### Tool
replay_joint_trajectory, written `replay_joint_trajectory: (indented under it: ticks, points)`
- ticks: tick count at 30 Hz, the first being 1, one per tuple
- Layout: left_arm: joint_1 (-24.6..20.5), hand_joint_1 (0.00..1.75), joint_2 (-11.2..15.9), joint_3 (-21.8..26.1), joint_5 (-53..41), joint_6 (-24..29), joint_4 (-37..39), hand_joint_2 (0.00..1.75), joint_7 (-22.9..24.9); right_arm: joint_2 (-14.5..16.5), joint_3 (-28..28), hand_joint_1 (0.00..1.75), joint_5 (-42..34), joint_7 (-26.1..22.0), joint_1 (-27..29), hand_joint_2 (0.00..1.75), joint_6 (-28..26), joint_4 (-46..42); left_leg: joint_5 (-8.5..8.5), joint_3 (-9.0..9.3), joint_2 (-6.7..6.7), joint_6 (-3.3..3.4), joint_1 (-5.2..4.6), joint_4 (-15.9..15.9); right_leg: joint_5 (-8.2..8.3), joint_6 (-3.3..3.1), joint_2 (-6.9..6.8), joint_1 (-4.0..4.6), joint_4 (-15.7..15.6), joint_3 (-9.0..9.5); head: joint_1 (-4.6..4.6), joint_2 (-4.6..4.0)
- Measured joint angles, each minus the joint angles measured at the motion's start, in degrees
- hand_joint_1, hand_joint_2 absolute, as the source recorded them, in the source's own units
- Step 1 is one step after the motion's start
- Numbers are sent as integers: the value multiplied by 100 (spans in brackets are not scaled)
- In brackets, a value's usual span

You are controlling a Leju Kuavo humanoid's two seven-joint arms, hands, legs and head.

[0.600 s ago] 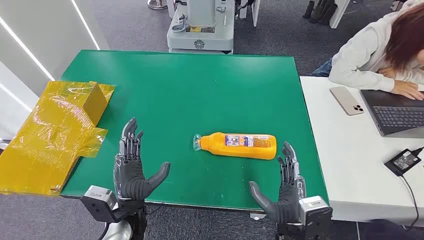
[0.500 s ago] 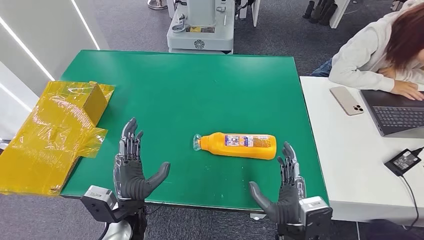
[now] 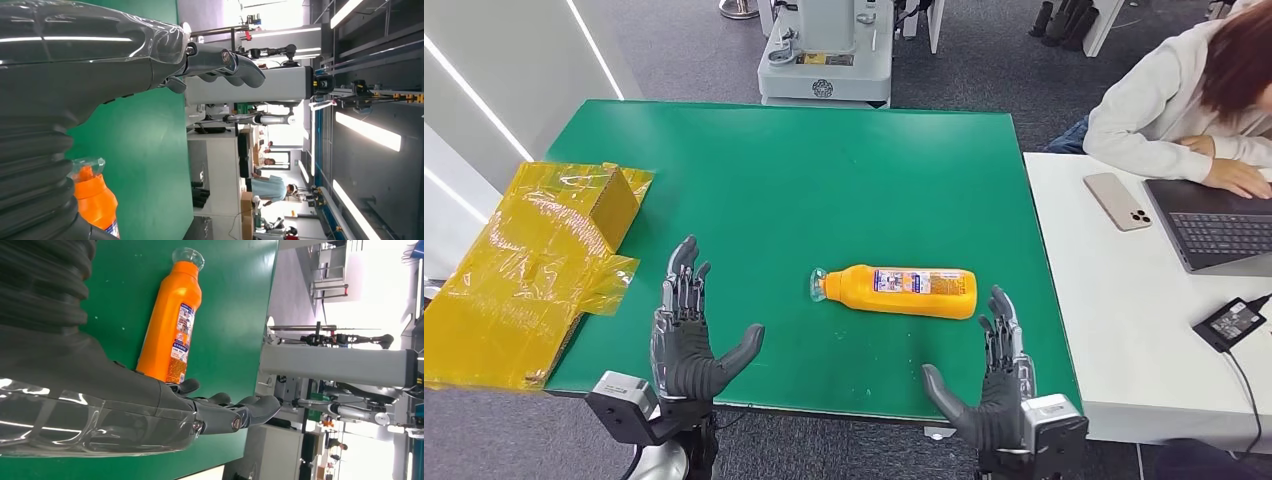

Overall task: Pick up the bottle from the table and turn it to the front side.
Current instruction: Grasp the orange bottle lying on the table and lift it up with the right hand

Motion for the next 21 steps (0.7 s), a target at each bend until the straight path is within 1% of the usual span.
replay_joint_trajectory:
  ticks: [15, 17, 21]
  points:
    - [-17, 0, -5, 0, -18, 5, 2, 175, -1, -15, 66, 0, 71, 33, -18, 175, -21, 4, 0, 0, 0, 0, 0, 0, 0, 0, 0, 0, 0, -1, 0, 0]
    - [-74, 0, -20, -6, -18, 1, 20, 175, 0, -23, 65, 0, 392, 189, -83, 175, -54, 22, 0, 0, 0, 0, 0, 0, 0, 0, 1, 0, 0, -1, -1, 0]
    - [-232, 0, -65, -95, -7, -7, 126, 175, -4, -35, 18, 0, 1475, 570, -390, 175, -75, 183, 1, 2, 1, 0, 0, 1, 2, 0, 2, 0, 0, 1, -1, 0]
